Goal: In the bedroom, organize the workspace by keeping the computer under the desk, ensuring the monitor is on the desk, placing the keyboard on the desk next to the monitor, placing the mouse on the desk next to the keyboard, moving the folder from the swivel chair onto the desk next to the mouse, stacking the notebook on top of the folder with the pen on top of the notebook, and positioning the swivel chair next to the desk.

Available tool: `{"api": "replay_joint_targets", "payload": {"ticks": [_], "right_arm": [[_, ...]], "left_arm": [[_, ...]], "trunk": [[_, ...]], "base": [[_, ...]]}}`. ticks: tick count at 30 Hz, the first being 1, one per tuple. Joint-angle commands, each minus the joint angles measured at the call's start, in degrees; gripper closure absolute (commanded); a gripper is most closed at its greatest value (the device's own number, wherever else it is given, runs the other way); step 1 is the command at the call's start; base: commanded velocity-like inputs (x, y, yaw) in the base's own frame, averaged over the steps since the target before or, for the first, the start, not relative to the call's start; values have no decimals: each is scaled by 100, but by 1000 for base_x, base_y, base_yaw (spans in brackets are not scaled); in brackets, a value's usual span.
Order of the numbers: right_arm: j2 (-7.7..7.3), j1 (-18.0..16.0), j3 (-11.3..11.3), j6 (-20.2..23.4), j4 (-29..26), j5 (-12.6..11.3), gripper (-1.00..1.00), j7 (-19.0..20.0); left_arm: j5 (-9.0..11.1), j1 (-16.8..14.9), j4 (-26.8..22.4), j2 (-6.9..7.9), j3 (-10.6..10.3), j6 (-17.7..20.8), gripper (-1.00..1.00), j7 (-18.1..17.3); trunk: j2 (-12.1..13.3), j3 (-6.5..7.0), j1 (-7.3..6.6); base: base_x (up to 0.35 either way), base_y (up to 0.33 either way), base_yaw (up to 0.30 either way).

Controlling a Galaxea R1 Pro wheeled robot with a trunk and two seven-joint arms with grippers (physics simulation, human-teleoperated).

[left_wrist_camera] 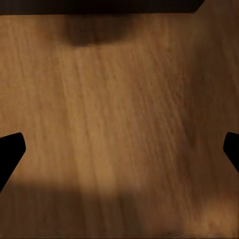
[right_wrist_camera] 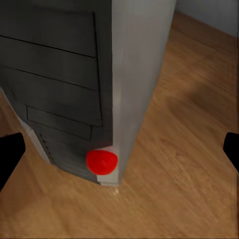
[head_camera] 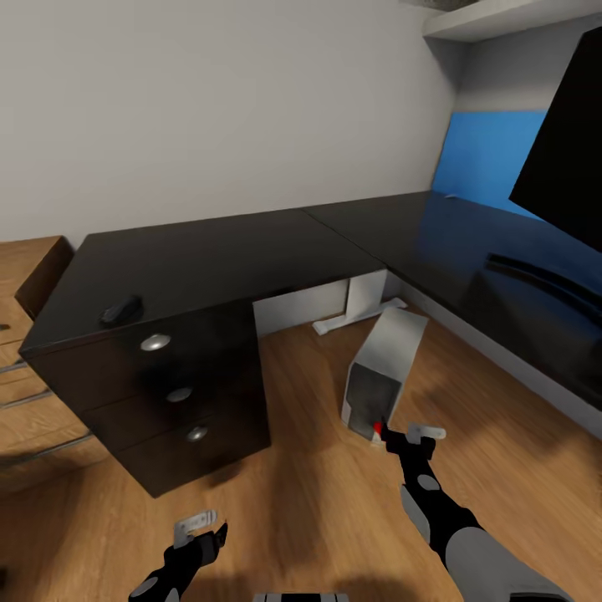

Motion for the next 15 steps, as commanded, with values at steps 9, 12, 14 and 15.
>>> {"api": "replay_joint_targets", "payload": {"ticks": [9,12,14,15], "right_arm": [[2,-1,-31,-38,-10,-49,-100,3],[2,0,-39,-46,-14,-54,-100,2],[2,0,-39,-68,-17,-56,-100,1],[2,1,-39,-87,-19,-57,-100,1]], "left_arm": [[54,-2,2,-5,26,3,-100,-38],[54,-1,2,-5,26,3,-100,-35],[54,-1,2,-5,26,3,-100,-33],[54,-1,2,-5,26,3,-100,-32]], "trunk": [[-2,-4,-3],[-2,-4,-3],[-2,-4,-3],[-2,-4,-3]], "base": [[-110,0,0],[-25,0,0],[-14,0,0],[-10,0,0]]}}
